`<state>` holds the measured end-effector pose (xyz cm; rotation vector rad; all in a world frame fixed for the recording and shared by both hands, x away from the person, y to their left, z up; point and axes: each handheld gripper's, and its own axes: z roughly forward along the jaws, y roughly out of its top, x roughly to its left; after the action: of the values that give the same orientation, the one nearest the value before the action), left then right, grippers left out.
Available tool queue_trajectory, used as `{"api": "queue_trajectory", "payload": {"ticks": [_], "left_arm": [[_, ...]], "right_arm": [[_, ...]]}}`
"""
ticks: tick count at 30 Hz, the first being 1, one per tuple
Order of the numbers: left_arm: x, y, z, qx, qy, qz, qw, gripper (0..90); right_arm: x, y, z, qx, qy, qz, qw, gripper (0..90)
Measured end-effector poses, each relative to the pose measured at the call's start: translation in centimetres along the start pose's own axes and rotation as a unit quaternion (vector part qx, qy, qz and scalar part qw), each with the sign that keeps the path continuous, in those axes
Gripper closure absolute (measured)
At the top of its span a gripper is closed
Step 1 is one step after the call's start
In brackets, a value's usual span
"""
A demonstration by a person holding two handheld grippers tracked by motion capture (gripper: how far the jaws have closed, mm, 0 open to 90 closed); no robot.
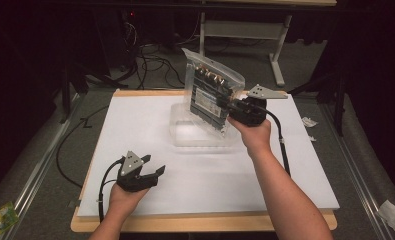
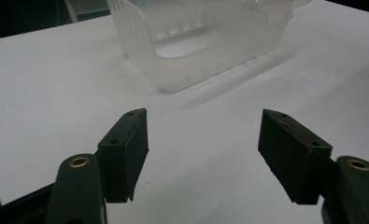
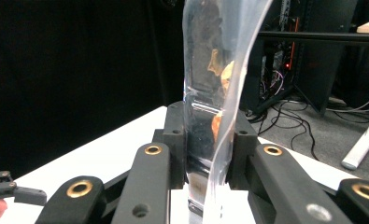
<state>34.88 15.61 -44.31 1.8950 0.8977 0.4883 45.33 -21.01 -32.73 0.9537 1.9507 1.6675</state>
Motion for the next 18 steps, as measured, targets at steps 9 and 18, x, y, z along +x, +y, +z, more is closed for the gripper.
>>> {"api": "queue_trajectory", "payload": {"ticks": [9, 18], "left_arm": [[-0.1, 0.2, -0.4, -0.022, 0.001, -0.014, 0.9996, 33.7], [-0.2, 0.1, -1.1, -0.022, 0.006, -0.006, 0.9997, 33.6]], "right_arm": [[-0.7, -0.5, 1.6, 0.008, -0.005, 0.003, 1.0000, 75.6], [-0.9, -0.8, 3.2, 0.018, -0.006, -0.003, 0.9998, 75.5]]}}
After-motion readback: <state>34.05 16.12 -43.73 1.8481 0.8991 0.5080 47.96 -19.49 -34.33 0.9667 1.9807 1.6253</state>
